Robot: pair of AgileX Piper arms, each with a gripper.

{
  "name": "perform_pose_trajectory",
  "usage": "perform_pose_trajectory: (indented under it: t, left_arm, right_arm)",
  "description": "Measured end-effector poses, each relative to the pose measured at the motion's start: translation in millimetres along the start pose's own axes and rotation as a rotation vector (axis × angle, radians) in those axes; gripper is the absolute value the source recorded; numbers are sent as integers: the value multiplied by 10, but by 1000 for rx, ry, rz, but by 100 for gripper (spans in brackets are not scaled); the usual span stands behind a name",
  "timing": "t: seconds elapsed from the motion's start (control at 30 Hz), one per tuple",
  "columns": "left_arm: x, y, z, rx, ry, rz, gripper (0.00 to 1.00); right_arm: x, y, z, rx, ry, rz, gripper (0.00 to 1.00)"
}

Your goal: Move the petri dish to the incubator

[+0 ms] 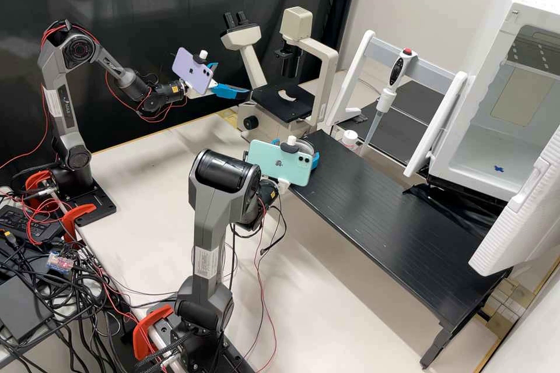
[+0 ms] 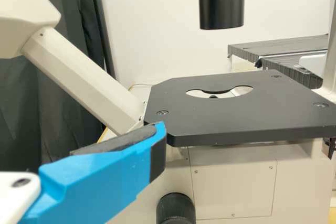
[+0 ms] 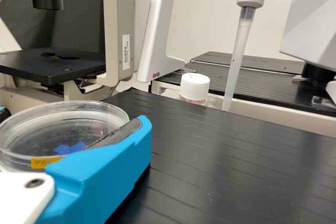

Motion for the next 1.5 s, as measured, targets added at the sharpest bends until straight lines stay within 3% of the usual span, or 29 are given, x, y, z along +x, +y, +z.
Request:
perform_pose_trajectory:
  t: [0.33, 0.7, 1.03, 1.33, 1.5]
  left_arm:
    - [0, 0, 0, 0, 0, 0, 100]
    - [0, 0, 0, 0, 0, 0, 100]
    - [0, 0, 0, 0, 0, 0, 100]
    - [0, 0, 0, 0, 0, 0, 100]
    - [0, 0, 0, 0, 0, 0, 100]
  right_arm:
    - [-245, 276, 173, 16, -17, 47, 0]
    - [-508, 875, 727, 81, -171, 238, 0]
    - [-390, 1559, 1062, 69, -246, 408, 0]
    - [-96, 2040, 1170, 45, -297, 440, 0]
    - [99, 2302, 1228, 61, -326, 466, 0]
